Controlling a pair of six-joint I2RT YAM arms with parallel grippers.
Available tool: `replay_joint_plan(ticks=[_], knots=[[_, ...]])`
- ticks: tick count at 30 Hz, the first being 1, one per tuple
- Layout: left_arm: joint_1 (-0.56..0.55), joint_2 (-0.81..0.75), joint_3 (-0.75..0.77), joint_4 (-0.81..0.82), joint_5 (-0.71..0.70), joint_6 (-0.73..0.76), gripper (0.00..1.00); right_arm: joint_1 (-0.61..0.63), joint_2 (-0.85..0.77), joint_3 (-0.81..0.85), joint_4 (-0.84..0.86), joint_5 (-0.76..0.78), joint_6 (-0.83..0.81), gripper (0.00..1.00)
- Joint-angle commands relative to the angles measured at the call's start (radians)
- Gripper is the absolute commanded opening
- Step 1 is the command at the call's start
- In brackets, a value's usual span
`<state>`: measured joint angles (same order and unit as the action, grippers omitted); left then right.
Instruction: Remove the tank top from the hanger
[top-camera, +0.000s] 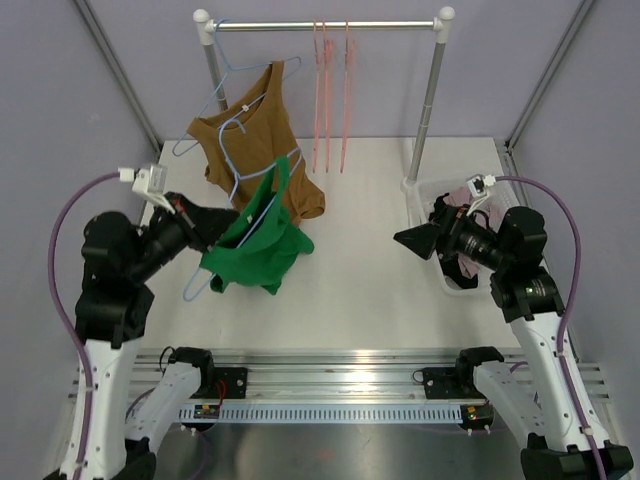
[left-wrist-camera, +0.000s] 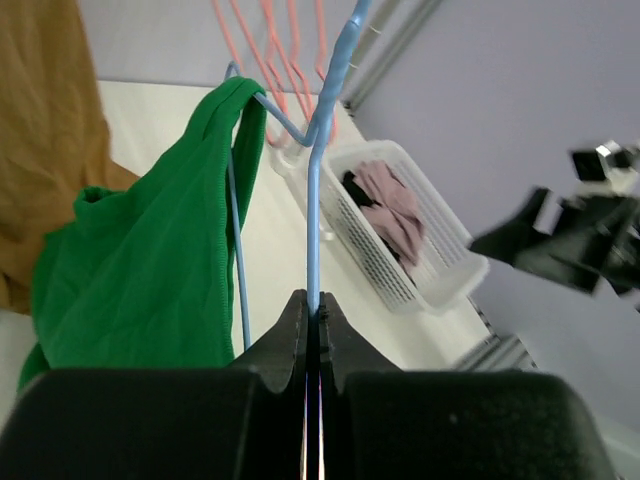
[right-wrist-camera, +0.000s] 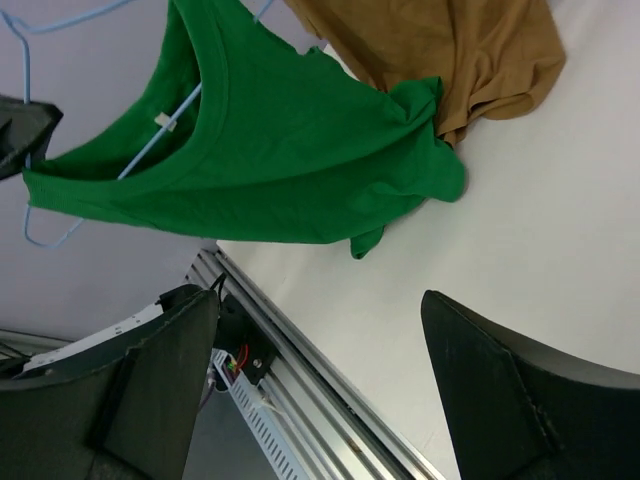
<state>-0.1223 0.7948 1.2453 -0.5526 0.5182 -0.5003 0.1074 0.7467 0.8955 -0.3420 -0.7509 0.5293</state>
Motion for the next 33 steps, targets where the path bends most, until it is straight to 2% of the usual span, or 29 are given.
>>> replay_joint_plan(ticks=[1,5,9,13,16,20,24,33], knots=[[-0.010,-0.147,-0.142,0.138,0.167,-0.081,0.00,0.057,0.025,-0.039,0.122,-0.038,0.049,0.89],[-0.011,-0.264,-0.300,0.141,0.259,-0.121,0.00,0.219,0.040,-0.092,0.173,0.073,0.058,0.89],[-0.013,-0.318,-0.460,0.263,0.439,-0.239,0.00,0.360,0.068,-0.115,0.225,0.189,0.061,0.87],[-0.017,-0.350,-0.520,0.211,0.444,-0.236,0.00,0.514,0.111,-0.115,0.236,0.433,0.025,0.84],[-0.019,-0.381,-0.547,0.278,0.471,-0.312,0.00,0.615,0.187,-0.086,0.221,0.589,-0.012,0.82],[-0.020,-0.414,-0.589,0.326,0.456,-0.385,0.00,0.742,0.321,-0.014,0.228,0.697,-0.070,0.77],[-0.020,-0.421,-0.615,0.322,0.439,-0.411,0.00,0.808,0.396,0.043,0.244,0.745,-0.110,0.75],[-0.020,-0.462,-0.664,0.395,0.442,-0.509,0.00,0.822,0.463,0.105,0.258,0.897,-0.150,0.69]])
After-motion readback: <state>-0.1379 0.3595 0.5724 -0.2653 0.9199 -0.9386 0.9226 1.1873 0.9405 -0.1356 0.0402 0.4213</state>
